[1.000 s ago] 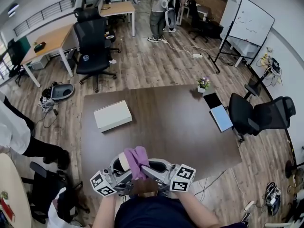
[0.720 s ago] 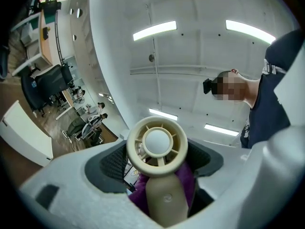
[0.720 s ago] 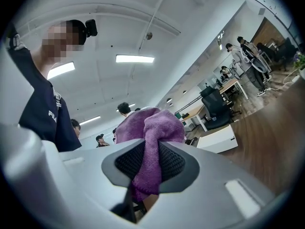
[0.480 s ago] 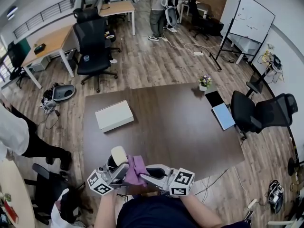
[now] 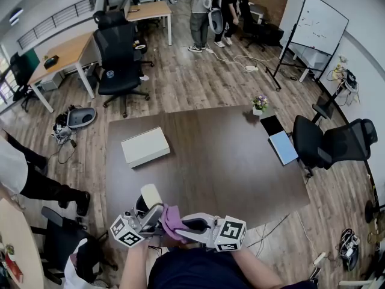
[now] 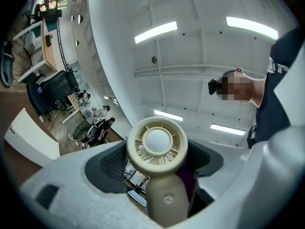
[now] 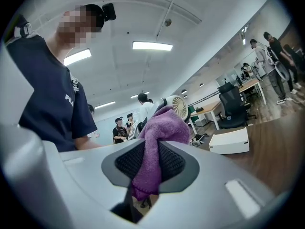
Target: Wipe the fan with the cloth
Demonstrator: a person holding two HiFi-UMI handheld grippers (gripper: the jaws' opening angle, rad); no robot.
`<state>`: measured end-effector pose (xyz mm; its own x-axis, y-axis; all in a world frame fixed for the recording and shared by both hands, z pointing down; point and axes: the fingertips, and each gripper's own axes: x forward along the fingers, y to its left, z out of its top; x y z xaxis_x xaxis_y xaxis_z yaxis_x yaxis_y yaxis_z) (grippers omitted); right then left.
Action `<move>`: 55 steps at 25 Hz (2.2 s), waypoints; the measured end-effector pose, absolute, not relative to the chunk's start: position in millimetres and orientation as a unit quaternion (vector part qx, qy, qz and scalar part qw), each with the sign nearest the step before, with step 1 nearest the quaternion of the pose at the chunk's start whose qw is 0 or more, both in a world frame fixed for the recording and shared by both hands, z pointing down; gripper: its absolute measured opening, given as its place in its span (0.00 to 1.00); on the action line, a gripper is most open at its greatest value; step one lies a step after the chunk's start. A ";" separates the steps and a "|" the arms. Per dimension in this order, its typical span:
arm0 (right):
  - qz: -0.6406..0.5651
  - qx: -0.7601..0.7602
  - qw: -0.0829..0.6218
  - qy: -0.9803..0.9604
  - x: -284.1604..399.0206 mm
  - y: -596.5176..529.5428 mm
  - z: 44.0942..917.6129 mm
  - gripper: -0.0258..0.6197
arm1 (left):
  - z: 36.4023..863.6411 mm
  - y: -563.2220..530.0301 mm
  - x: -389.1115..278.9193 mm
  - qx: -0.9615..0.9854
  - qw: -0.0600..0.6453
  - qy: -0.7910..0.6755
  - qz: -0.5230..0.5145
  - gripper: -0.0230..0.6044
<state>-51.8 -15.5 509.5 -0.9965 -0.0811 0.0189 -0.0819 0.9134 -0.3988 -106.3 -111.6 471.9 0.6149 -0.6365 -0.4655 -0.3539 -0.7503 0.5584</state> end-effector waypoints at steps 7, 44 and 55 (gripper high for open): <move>0.191 0.019 0.026 -0.981 -58.8 1.2 517.0 0.18 | 474.1 -113.3 -108.0 0.873 0.204 -0.307 -0.320 0.63; 0.190 0.200 -0.119 -0.954 -2.7 -86.6 460.4 0.18 | 470.6 -64.3 -49.6 0.921 0.202 -0.197 -0.267 0.63; 0.197 0.213 -0.149 -0.945 6.5 -100.5 449.5 0.18 | 496.5 -32.2 -0.5 0.968 0.155 -0.141 -0.136 0.63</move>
